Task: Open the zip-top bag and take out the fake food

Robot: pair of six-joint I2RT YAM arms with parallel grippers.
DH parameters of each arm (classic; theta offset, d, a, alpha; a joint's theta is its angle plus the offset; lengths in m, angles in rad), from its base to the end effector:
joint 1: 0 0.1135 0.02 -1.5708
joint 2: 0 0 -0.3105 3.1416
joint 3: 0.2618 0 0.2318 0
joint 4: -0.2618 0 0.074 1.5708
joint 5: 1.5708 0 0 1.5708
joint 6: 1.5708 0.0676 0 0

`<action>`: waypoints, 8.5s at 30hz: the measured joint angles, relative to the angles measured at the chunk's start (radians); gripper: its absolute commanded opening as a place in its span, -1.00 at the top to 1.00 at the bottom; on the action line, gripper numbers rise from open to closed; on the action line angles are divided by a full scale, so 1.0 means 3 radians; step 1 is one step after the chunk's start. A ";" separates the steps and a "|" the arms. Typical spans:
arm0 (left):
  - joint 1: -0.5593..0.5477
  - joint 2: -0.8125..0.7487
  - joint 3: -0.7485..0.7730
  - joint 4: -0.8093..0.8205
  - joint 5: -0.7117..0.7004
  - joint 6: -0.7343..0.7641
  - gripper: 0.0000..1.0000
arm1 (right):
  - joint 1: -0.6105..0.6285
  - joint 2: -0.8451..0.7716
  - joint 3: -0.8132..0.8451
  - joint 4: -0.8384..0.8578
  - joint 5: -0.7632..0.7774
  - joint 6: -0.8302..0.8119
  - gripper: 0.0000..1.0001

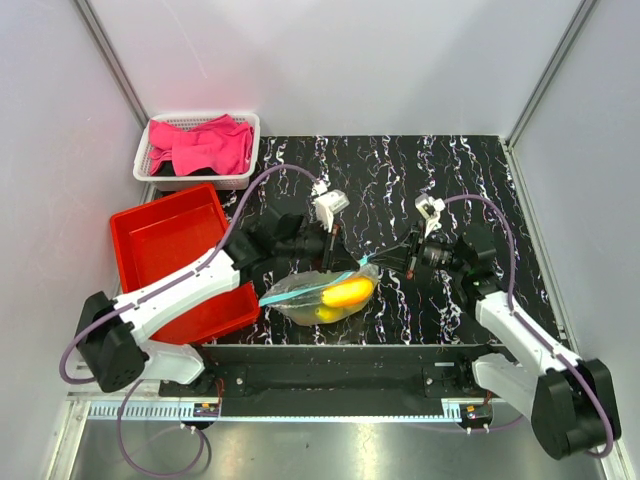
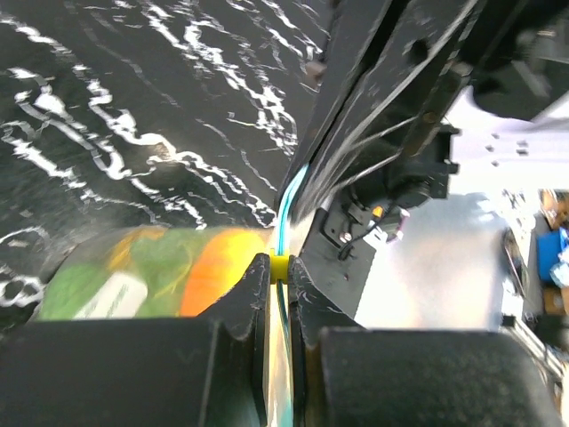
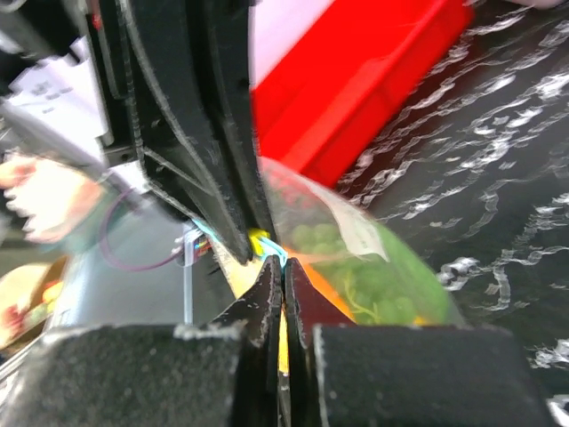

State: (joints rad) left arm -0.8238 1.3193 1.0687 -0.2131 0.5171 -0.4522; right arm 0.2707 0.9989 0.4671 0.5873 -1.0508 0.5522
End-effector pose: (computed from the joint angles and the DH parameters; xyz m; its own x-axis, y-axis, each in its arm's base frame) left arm 0.1747 -0.2379 0.3574 -0.6833 0.1789 -0.7079 0.7111 0.3828 -0.5897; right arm 0.1604 0.1054 0.3187 -0.4622 0.1422 -0.8753 -0.8520 0.2026 0.4828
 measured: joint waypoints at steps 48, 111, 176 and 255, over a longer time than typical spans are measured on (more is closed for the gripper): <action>0.0031 -0.2224 -0.0594 -0.1565 -0.1059 -0.0450 -0.50 | -0.0057 0.0385 0.0449 -0.0563 0.0409 -0.0604 1.00; -0.0037 -0.0591 -0.0429 0.0038 -0.0801 -0.1031 1.00 | 0.0392 0.0019 0.1815 -0.3449 0.2024 0.0627 -0.97; -0.0183 -0.0566 -0.0131 -0.0576 -0.1560 -0.0749 1.00 | 0.0998 0.0125 0.1797 -0.3713 0.2314 0.0100 0.61; -0.0304 -0.0635 -0.0261 -0.0757 -0.1972 -0.1015 0.48 | 0.1825 -0.0276 0.1689 -0.4124 0.3070 0.0108 1.00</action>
State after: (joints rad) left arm -0.9150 1.1290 0.9905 -0.4400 -0.0746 -0.7567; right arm 0.8181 0.9161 0.9737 -0.6498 -0.1299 0.5846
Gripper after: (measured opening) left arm 0.149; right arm 0.011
